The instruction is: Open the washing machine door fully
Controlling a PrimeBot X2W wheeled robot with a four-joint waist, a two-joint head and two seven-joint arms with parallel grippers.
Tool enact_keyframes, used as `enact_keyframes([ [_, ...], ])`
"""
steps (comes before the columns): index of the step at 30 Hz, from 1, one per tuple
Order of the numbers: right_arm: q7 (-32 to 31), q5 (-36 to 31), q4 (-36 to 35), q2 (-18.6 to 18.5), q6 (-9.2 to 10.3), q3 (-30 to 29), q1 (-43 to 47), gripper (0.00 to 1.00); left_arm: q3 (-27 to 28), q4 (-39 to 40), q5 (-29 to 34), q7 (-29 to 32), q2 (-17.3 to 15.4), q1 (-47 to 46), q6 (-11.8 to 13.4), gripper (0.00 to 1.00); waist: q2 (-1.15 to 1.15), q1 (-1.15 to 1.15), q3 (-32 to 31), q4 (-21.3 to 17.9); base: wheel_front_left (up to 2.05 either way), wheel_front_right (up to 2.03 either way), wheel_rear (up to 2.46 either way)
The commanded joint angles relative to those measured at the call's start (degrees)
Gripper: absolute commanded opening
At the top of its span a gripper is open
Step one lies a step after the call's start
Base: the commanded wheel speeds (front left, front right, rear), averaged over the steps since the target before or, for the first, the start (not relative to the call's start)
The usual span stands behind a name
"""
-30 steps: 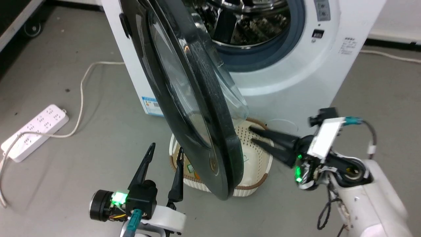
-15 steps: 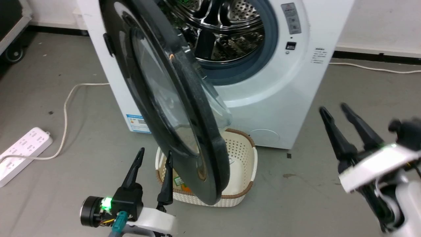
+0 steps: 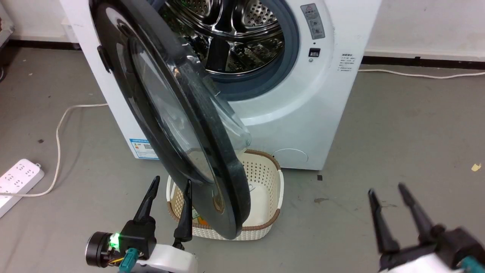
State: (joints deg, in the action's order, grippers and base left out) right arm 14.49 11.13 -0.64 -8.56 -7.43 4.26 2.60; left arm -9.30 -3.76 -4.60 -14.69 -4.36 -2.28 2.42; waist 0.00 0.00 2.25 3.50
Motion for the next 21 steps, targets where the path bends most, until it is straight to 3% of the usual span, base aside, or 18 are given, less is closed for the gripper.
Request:
enact_keyframes([
  [1,0.5,-0.9,-0.5,1.2,-0.06,-0.4,1.3,1.0,0.1,0.0,0.5,-0.3,0.0,0.8,-0.2,1.0,0.0,0.0,-0.3,-0.2,0.0,0.0,0.0],
  [9,0.5,-2.7,-2.0,4.9,-0.06,-0.5,3.7,1.0,0.4,-0.4,1.1,-0.3,0.2,2.2,-0.4,1.0,0.0,0.0,-1.0,-1.1,0.0,0.0,0.0],
  [10,0.5,-2.6,-2.0,5.0,-0.06,-0.3,3.6,1.0,0.3,-0.5,1.1,-0.3,0.2,2.3,-0.5,0.44,0.0,0.0,-1.2,-1.2,0.0,0.0,0.0],
  [11,0.5,-2.5,-1.9,5.1,-0.06,-0.1,3.6,1.0,0.3,-0.6,1.1,-0.3,0.2,2.4,-0.7,0.0,0.0,0.0,-1.2,-1.2,0.0,0.0,0.0],
  [16,0.5,-2.3,-1.3,5.3,-0.06,0.4,3.3,1.0,1.0,1.0,0.9,-0.3,0.4,2.0,-0.7,0.0,0.0,0.0,-1.6,-1.2,0.0,0.0,0.0],
  [21,0.5,-0.7,-1.1,5.5,-0.06,0.3,2.9,1.0,3.7,6.6,-0.5,-0.3,0.9,0.8,1.1,0.0,0.0,0.0,-1.7,-1.3,0.0,0.0,0.0],
])
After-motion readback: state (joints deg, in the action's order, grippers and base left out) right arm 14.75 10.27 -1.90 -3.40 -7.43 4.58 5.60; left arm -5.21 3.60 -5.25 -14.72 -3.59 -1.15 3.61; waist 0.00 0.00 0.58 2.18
